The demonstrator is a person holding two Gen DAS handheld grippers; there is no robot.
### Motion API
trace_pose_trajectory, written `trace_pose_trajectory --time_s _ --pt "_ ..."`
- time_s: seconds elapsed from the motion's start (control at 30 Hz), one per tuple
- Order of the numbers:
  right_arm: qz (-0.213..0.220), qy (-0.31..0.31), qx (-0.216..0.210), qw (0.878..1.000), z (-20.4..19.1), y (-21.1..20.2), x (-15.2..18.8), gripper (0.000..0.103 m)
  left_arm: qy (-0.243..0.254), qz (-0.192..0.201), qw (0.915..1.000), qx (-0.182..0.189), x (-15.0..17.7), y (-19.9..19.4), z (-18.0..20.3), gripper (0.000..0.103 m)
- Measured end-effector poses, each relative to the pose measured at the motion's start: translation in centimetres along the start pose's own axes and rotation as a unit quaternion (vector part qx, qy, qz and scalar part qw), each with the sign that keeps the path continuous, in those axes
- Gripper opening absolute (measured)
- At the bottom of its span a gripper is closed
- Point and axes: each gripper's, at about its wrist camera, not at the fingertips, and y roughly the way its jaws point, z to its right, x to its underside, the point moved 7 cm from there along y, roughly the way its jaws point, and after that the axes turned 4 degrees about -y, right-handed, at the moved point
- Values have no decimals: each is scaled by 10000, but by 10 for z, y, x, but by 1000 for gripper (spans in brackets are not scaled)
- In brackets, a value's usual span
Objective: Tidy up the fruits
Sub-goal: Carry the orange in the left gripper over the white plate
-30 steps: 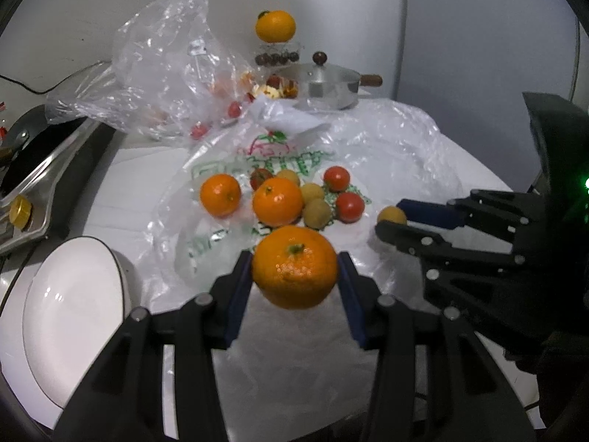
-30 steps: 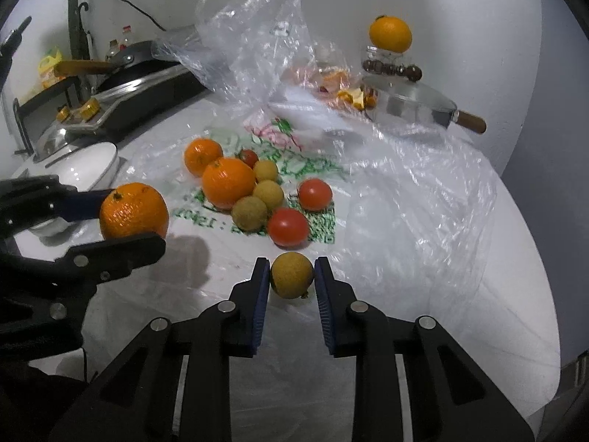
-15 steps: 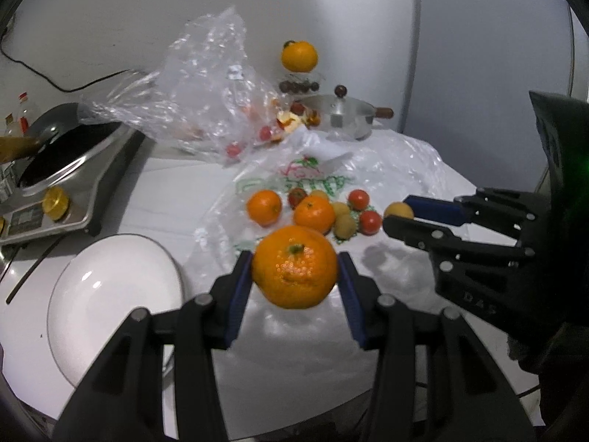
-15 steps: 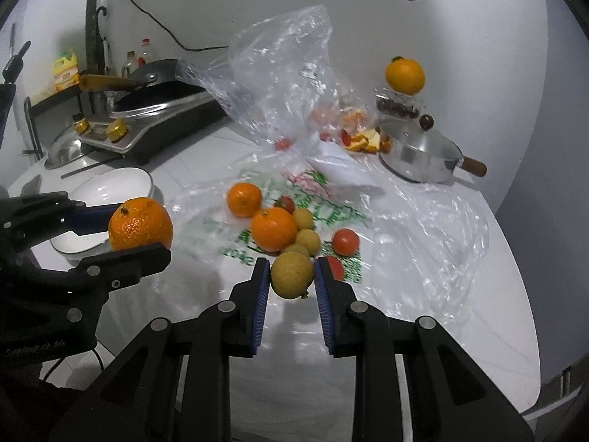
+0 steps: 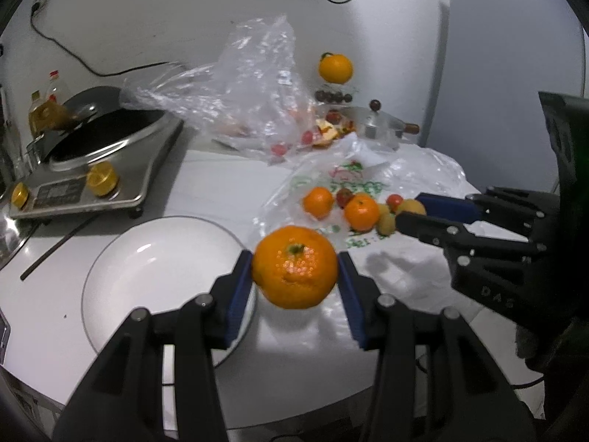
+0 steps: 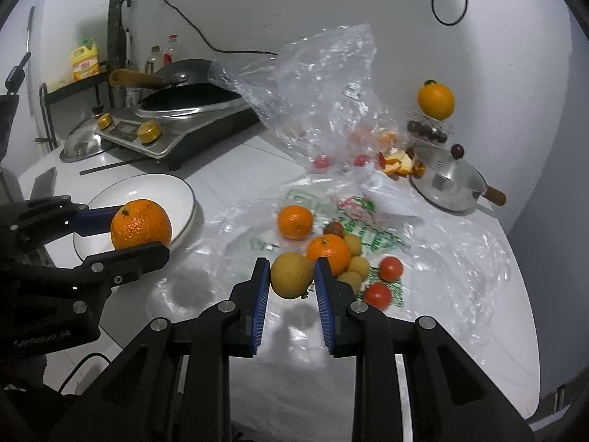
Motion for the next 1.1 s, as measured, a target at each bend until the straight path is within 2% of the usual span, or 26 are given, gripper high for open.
trace_pose_trajectory --time_s 0.47,1.1 --pt "5 -306 -194 9993 -47 15 -22 27 -318 -17 9992 -223 10 -6 -57 47" --pt "-116 -650 -395 9970 -90 33 -36 27 -576 -524 9964 -342 41 19 -91 47"
